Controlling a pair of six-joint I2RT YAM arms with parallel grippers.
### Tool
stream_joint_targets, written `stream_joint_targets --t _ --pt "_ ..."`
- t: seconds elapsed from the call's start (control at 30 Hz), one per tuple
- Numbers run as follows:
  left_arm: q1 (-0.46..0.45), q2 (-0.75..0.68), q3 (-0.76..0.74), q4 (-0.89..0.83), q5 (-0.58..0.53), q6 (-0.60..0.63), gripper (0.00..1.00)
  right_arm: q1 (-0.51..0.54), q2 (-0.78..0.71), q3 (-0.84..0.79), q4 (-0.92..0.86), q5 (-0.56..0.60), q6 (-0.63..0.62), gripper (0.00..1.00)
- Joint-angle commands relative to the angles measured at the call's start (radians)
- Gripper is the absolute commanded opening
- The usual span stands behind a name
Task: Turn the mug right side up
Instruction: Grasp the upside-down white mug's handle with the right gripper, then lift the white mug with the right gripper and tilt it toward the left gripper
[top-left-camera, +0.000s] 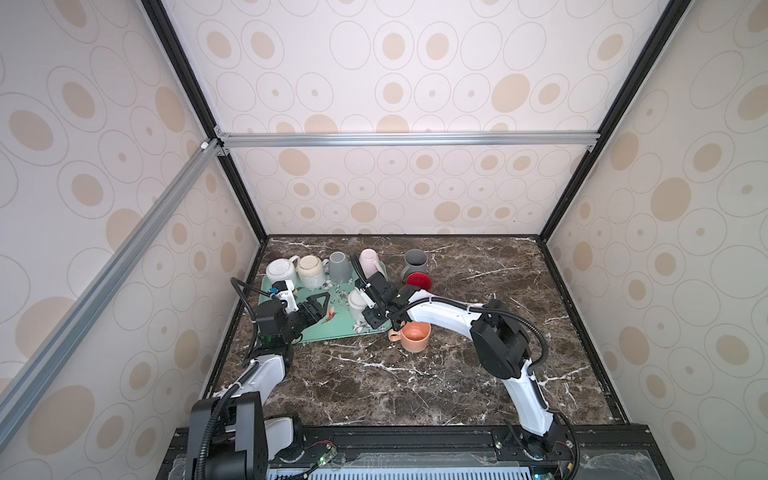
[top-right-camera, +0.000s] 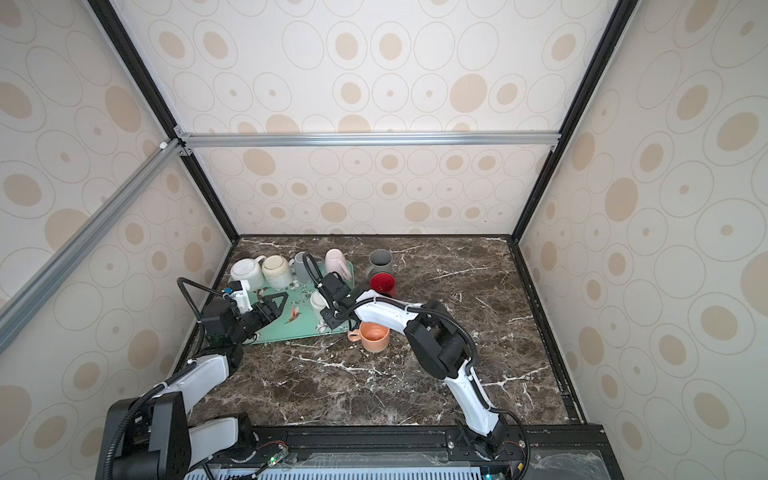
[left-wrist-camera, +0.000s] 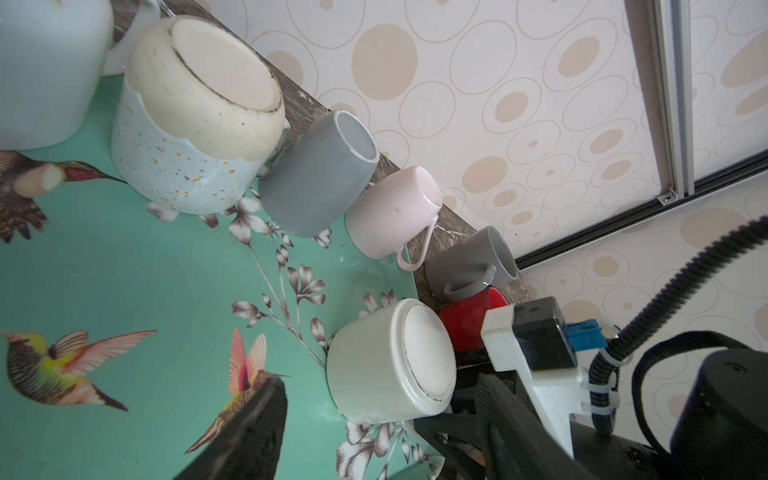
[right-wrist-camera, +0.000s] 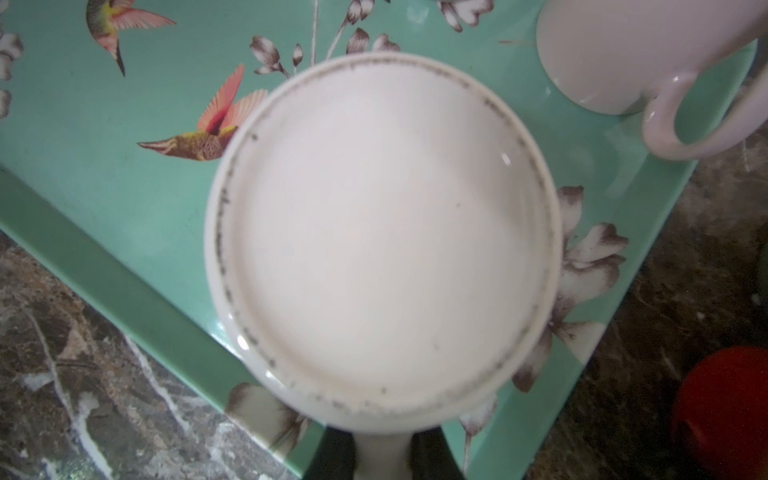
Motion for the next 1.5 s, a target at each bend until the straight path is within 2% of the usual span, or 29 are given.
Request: stream_joint_targets --t 0.0,0.37,0.63,0.8,0.97,1.17,1.47 --pt "-0.009 -0.009 0.025 0.021 0.016 0.004 0.73 0.013 -0.054 0.007 0.021 0.008 -0.009 0.02" --pt "-0.045 -0.048 0.042 0.017 -0.006 -0.017 0.73 0.012 -0.240 -0.144 0.155 0.071 0.038 0.00" --pt "-0.164 -0.075 0.103 0.012 -0.024 -0.033 0.73 0.012 -0.413 -0.281 0.278 0.129 0.081 0.00" --pt "-0.226 -0.089 0.145 0.022 -0.024 -0.050 0.73 0.007 -0.518 -0.339 0.307 0.187 0.080 0.00" --pt "-0.301 -0.088 0.190 0.048 -0.036 -0.025 0.73 -0.033 -0.631 -0.408 0.307 0.191 0.118 0.00" --pt "-0.406 -0.052 0.209 0.171 -0.029 -0.021 0.74 -0.129 -0.793 -0.528 0.324 0.106 0.217 0.00" --pt "-0.540 0.097 0.264 0.441 0.051 -0.132 0.72 -0.351 -0.959 -0.680 0.466 -0.298 0.440 0.00"
